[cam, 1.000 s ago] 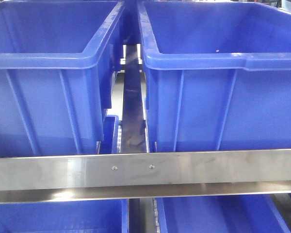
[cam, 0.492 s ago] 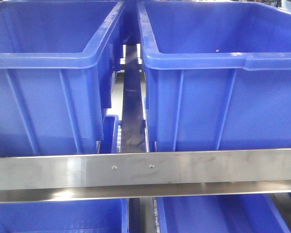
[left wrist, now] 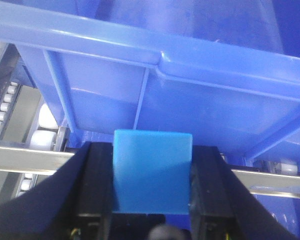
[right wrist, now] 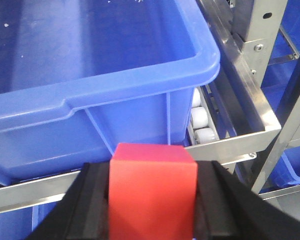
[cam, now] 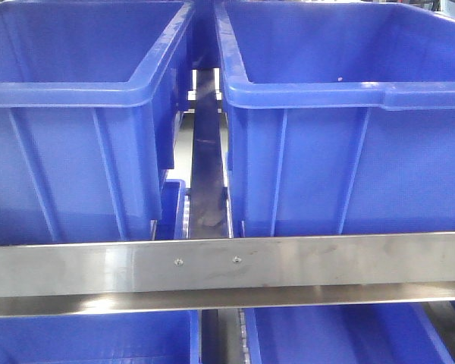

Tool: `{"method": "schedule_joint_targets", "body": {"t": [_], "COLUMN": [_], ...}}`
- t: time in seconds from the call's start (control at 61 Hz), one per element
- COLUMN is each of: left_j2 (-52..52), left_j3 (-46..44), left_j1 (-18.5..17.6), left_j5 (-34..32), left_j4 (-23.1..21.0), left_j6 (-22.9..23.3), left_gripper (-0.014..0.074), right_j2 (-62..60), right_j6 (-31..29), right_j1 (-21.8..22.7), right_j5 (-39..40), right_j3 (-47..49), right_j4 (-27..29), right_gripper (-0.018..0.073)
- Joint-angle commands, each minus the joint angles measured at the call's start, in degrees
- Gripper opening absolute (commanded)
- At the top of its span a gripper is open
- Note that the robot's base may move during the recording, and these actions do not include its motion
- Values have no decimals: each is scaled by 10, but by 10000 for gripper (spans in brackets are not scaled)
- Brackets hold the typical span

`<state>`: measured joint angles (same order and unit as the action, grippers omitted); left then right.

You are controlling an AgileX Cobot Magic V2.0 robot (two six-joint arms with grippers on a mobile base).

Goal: Sort and place red and blue blocks on shelf
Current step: 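Raise both grippers with the cubes above the rims of two blue bins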

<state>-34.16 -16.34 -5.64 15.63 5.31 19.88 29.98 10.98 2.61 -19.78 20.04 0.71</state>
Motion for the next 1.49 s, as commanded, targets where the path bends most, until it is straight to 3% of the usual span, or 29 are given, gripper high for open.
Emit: {"method": "schedule_joint_targets", "body": {"t": [0.0, 1.476], "left_j2": [1, 1], "left_j3": [-17, -17], "left_j1": [0, 0], "left_j5": [-41, -41], "left_j4": [-3, -3], "left_j6": [6, 6], "left_gripper": [124, 124], "right_j2": [0, 0], "right_j6": [-6, -6], "right_j1": [4, 4], "right_j5": [44, 44], "right_j3": [16, 16], "right_j4": [-7, -7], "right_gripper": [49, 49]}}
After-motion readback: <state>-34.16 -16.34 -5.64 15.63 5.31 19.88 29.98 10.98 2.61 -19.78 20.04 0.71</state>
